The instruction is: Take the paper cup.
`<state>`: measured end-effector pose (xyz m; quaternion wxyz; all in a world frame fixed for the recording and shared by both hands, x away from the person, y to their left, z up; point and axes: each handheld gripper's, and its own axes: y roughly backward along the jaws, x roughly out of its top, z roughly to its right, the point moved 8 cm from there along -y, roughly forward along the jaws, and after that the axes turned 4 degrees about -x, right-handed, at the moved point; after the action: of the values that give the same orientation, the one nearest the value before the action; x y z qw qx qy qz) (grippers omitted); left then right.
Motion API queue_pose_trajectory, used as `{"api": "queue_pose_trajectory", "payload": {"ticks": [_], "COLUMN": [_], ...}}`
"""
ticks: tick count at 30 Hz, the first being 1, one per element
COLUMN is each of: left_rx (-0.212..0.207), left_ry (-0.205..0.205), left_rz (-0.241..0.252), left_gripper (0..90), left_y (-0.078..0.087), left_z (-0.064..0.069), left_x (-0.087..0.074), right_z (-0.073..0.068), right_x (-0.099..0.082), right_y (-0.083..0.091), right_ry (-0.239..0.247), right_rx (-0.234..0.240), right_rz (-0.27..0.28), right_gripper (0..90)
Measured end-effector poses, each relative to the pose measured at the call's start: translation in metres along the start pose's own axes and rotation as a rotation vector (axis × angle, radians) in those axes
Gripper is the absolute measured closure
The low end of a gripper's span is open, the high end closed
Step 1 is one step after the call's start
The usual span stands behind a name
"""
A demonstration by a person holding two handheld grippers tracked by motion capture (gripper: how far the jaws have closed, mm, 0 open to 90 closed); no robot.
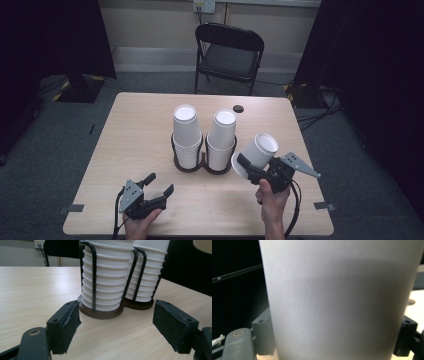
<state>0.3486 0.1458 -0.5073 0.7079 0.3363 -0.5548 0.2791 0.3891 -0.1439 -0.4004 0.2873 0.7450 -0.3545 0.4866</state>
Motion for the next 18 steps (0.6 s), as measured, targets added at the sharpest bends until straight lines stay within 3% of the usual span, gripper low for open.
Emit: {"api": "queue_pose_trajectory", "payload": {"ticks": [8,13,18], "left_rx": [-0.054,-0.127,-0.139], "left_ry": [-0.009,0.018,-0.017], "left_rz": [0.018,0.031,0.036], "left_gripper": [23.9,26.3,26.5], "left_y": [-0.006,-0.012,-0.016], "left_z": [0.014,0.025,0.033], "left_x": [0.003,0.006,0.007], "right_z": [-0.006,-0.009,-0.018], "right_x": [-0.033,-0.046,-0.059], "right_y": [-0.003,-0.006,-0.011], "right_ry": [-0.098,-0.148,-0.187], "right_rx": [0.05,0.067,0.099], "right_rz": [-0.054,-0.065,-0.083], "right_gripper": [15.6,15.6,15.6]}}
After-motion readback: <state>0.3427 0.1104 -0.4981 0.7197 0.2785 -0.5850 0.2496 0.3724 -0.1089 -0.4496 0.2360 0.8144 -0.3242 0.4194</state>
